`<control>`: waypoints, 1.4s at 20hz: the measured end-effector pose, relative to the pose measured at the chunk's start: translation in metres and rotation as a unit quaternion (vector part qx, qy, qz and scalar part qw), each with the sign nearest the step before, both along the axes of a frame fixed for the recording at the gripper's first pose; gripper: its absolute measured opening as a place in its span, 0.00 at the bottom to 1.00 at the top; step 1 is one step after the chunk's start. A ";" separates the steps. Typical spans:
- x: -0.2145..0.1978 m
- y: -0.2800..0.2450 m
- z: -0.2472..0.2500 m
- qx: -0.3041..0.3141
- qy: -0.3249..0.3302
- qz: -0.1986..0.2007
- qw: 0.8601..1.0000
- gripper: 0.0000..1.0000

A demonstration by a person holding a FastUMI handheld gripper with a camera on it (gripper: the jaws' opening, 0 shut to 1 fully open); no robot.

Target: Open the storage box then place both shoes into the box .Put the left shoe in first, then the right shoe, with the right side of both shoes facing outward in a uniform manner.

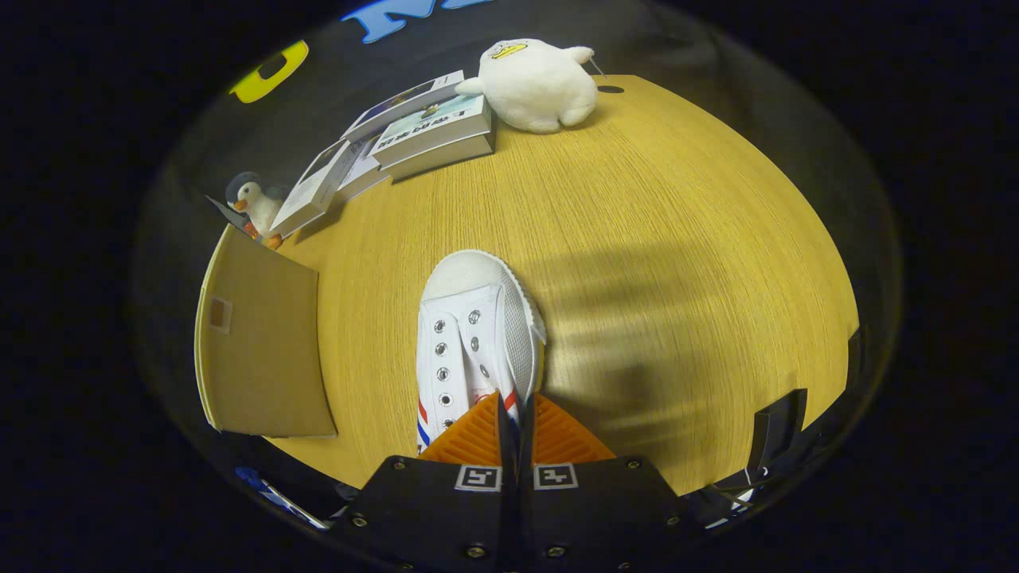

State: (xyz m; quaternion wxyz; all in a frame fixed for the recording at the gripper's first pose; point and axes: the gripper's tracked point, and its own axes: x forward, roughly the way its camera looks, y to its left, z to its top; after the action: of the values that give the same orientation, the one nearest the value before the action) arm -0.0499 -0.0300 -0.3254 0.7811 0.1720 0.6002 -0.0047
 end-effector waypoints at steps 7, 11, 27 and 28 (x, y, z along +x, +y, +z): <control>0.031 0.028 0.054 0.035 -0.039 0.008 0.999 0.00; 0.047 0.051 0.086 0.052 -0.055 0.021 0.997 0.00; 0.106 0.184 0.164 0.081 -0.110 0.097 0.986 0.00; 0.107 0.195 0.164 0.083 -0.110 0.103 0.985 0.00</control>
State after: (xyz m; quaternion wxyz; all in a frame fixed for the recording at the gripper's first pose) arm 0.0570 0.1648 -0.1614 0.8217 0.1729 0.5235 0.1446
